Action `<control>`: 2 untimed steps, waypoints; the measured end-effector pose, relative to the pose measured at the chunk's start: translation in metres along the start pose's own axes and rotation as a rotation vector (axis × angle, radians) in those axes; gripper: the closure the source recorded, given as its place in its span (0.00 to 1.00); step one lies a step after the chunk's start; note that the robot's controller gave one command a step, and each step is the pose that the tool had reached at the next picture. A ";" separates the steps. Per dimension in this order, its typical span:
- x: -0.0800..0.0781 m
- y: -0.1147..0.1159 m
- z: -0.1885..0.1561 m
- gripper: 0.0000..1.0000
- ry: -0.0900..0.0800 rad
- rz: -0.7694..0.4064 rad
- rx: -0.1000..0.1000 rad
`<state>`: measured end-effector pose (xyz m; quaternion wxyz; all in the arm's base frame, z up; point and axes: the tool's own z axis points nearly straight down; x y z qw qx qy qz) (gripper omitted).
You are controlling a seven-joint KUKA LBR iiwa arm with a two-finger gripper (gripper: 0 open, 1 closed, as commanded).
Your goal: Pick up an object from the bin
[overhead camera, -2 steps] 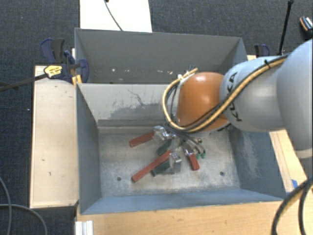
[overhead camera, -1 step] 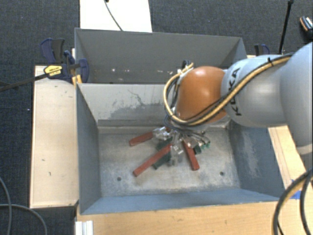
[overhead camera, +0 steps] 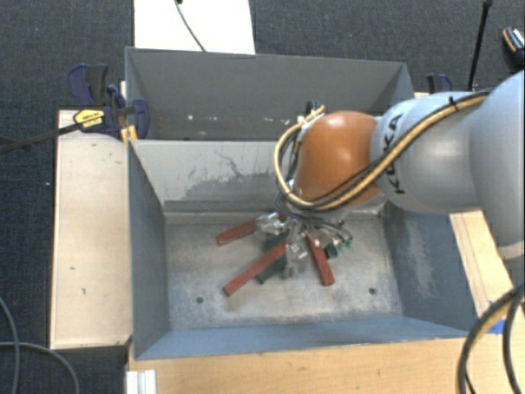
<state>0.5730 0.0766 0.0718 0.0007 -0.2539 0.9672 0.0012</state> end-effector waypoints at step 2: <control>0.000 0.000 -0.005 1.00 -0.002 0.002 0.001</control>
Offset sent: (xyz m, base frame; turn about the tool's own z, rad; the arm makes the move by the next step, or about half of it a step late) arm 0.0001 -0.0002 0.0159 0.0000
